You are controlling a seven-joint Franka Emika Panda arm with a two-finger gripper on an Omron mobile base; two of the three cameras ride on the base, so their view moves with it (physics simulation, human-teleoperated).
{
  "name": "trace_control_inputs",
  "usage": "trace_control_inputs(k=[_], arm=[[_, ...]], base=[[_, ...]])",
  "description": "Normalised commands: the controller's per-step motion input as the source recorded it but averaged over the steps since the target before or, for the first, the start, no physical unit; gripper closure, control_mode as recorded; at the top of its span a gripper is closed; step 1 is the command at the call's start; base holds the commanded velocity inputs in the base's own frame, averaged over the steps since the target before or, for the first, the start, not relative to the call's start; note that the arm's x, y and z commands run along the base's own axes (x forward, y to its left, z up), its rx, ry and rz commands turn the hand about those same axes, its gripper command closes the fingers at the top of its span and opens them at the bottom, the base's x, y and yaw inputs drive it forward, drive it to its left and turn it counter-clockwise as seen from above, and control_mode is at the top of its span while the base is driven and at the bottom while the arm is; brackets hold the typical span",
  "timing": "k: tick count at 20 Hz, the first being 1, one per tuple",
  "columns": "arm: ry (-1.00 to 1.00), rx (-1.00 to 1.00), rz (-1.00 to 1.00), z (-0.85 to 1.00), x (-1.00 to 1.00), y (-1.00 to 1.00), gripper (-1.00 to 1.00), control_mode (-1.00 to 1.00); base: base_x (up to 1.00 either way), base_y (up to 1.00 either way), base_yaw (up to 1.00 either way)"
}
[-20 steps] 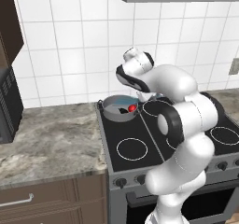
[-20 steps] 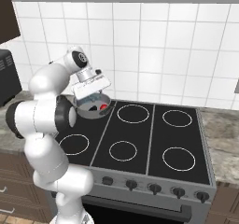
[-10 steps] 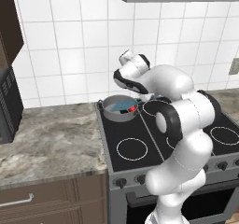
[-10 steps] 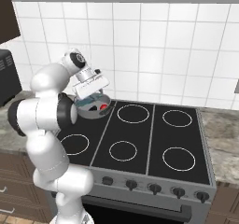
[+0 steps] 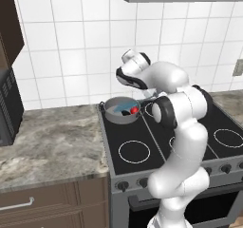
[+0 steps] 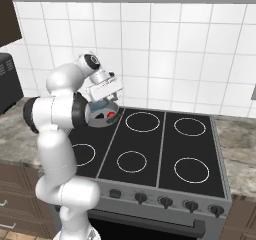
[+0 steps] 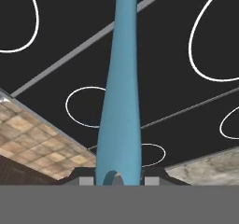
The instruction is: Put the eggplant and tomato in the pot. Retrieve the spatula and lightly stir the vegetables in the pot.
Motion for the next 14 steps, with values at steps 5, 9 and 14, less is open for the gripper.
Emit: trace_control_inputs(k=[5, 9, 14], arm=[[0.08, 0.0, 0.0, -0.01, 0.69, -0.12, 1.0, -1.0], [0.02, 0.0, 0.0, -0.06, 0.45, -0.18, 1.0, -1.0], [0.0, -0.01, 0.0, -0.28, 0.29, -0.1, 1.0, -1.0]], base=[[0.0, 0.0, 0.0], [0.0, 0.0, 0.0], [0.0, 0.0, 0.0]])
